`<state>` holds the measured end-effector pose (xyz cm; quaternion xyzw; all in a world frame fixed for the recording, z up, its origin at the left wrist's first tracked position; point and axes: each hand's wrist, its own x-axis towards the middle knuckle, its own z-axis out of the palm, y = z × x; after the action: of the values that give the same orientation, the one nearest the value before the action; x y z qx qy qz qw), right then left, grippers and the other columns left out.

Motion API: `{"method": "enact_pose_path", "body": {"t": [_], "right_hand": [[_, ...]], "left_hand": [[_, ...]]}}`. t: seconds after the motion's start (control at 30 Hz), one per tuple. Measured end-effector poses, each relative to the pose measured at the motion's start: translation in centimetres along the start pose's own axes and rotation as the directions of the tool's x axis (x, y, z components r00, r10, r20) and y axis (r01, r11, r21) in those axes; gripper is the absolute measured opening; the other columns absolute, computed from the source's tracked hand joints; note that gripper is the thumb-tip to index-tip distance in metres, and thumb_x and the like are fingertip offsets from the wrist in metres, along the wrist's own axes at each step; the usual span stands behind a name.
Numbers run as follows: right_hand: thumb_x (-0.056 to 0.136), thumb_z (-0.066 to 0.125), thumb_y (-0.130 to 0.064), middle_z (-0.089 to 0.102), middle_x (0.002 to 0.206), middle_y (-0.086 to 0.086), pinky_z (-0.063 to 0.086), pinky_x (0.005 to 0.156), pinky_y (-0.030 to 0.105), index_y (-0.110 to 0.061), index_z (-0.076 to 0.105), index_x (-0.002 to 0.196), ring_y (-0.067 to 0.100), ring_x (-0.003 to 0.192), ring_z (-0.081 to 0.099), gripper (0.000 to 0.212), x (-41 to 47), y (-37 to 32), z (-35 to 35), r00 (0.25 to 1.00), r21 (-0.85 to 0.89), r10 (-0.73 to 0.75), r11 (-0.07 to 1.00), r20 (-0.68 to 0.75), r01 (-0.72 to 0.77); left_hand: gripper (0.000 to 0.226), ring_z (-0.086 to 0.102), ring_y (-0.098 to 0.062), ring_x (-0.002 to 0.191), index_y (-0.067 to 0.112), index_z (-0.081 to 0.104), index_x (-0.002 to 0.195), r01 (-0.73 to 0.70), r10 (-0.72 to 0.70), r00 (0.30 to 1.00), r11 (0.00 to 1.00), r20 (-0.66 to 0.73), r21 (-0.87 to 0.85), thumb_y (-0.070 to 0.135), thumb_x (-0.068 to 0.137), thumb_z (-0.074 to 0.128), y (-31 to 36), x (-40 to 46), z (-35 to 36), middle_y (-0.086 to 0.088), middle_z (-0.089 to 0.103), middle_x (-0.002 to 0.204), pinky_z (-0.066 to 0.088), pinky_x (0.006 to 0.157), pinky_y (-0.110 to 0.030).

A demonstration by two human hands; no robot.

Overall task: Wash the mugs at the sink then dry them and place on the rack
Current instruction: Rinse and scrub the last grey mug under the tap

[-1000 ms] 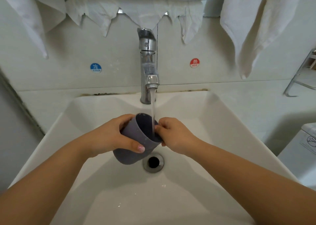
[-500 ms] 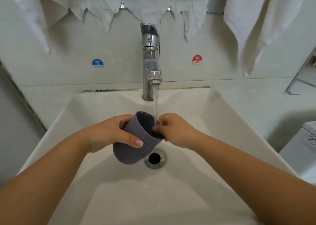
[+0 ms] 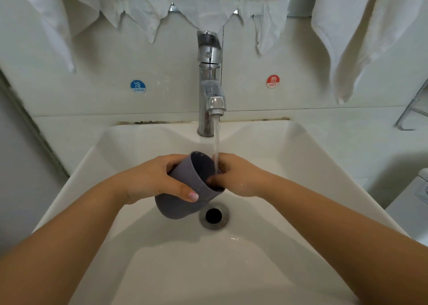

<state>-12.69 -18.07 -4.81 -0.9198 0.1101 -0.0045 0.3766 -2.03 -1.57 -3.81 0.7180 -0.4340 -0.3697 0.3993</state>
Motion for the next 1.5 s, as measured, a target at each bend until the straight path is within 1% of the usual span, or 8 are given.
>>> {"method": "enact_pose_path", "body": {"t": [0.2, 0.33, 0.47, 0.73, 0.9, 1.1, 1.3, 1.5], "right_hand": [[0.087, 0.064, -0.015, 0.062, 0.084, 0.002, 0.048, 0.071, 0.028, -0.015, 0.060, 0.085, 0.019, 0.079, 0.059, 0.005, -0.7, 0.3, -0.1, 0.998, 0.049, 0.021, 0.998, 0.059, -0.024], [0.097, 0.052, -0.027, 0.050, 0.055, -0.001, 0.038, 0.057, 0.027, -0.016, 0.051, 0.058, 0.013, 0.053, 0.047, 0.040, -0.8, 0.4, -0.2, 0.995, -0.050, 0.069, 0.996, -0.066, -0.072], [0.099, 0.046, -0.024, 0.058, 0.051, 0.001, 0.042, 0.048, 0.020, -0.011, 0.059, 0.062, 0.007, 0.040, 0.051, 0.041, -1.3, 0.4, -0.5, 0.980, 0.139, 0.178, 0.976, -0.084, -0.166], [0.096, 0.044, -0.012, 0.061, 0.058, 0.010, 0.047, 0.043, 0.018, -0.001, 0.061, 0.083, 0.012, 0.042, 0.056, 0.024, -1.4, 0.4, 0.4, 0.947, 0.404, 0.321, 0.868, -0.017, -0.287], [0.089, 0.053, -0.006, 0.066, 0.087, 0.011, 0.052, 0.054, 0.022, -0.006, 0.060, 0.097, 0.019, 0.073, 0.063, 0.011, -1.1, 0.3, 0.5, 0.977, 0.336, 0.214, 0.920, 0.008, -0.204], [0.099, 0.048, -0.025, 0.048, 0.053, 0.002, 0.038, 0.045, 0.024, -0.010, 0.048, 0.062, 0.014, 0.046, 0.043, 0.040, -1.0, 0.6, 0.3, 0.974, 0.117, 0.108, 0.989, -0.199, -0.086], [0.092, 0.054, -0.009, 0.053, 0.070, 0.003, 0.040, 0.054, 0.021, -0.012, 0.052, 0.080, 0.015, 0.060, 0.046, 0.013, -1.2, 0.7, 0.8, 0.992, 0.262, 0.122, 0.957, 0.024, -0.124], [0.097, 0.053, -0.029, 0.041, 0.037, -0.012, 0.032, 0.040, 0.014, -0.016, 0.046, 0.057, 0.003, 0.034, 0.037, 0.043, -0.9, 0.9, 1.4, 0.985, 0.239, 0.151, 0.963, -0.089, -0.126]], "left_hand": [[0.068, 0.064, -0.023, 0.110, 0.019, 0.063, 0.121, 0.038, -0.033, 0.993, 0.998, 0.110, -0.046, 0.031, 0.056, 0.080, -0.2, 0.2, 0.2, -0.003, 0.069, 0.116, 0.051, 0.097, -0.040], [0.063, 0.064, -0.017, 0.110, 0.022, 0.061, 0.122, 0.071, -0.057, 0.987, 0.994, 0.151, -0.086, 0.022, 0.062, 0.080, -0.1, 0.2, 0.4, 0.002, 0.069, 0.117, 0.053, 0.092, -0.030], [0.067, 0.065, -0.006, 0.102, 0.034, 0.050, 0.116, -0.012, 0.013, 1.000, 0.999, -0.008, 0.042, 0.002, 0.068, 0.084, 0.8, 0.1, 2.1, 0.014, 0.068, 0.107, 0.055, 0.075, -0.018], [0.095, 0.060, -0.009, 0.095, 0.040, 0.037, 0.125, -0.013, 0.149, 0.925, 0.932, -0.350, 0.363, 0.039, 0.048, 0.093, 1.2, 0.4, 3.6, 0.019, 0.054, 0.108, 0.060, 0.067, -0.026], [0.083, 0.063, -0.010, 0.089, 0.042, 0.045, 0.121, -0.069, 0.180, 0.936, 0.937, -0.302, 0.343, 0.024, 0.055, 0.091, 1.3, -0.1, 2.7, 0.019, 0.058, 0.103, 0.060, 0.061, -0.029], [0.084, 0.063, -0.006, 0.095, 0.045, 0.049, 0.123, -0.088, 0.164, 0.959, 0.948, -0.231, 0.306, 0.021, 0.054, 0.092, 1.2, -0.1, 2.1, 0.020, 0.062, 0.105, 0.060, 0.073, -0.028], [0.078, 0.064, -0.006, 0.093, 0.045, 0.052, 0.117, -0.086, 0.151, 0.970, 0.946, -0.192, 0.311, 0.018, 0.054, 0.090, 0.6, -0.1, 1.6, 0.020, 0.063, 0.102, 0.060, 0.073, -0.032], [0.068, 0.066, -0.011, 0.091, 0.039, 0.058, 0.109, -0.090, 0.118, 0.987, 0.968, -0.107, 0.236, 0.023, 0.051, 0.088, 0.3, 0.3, 1.3, 0.013, 0.067, 0.101, 0.060, 0.076, -0.039]]}}
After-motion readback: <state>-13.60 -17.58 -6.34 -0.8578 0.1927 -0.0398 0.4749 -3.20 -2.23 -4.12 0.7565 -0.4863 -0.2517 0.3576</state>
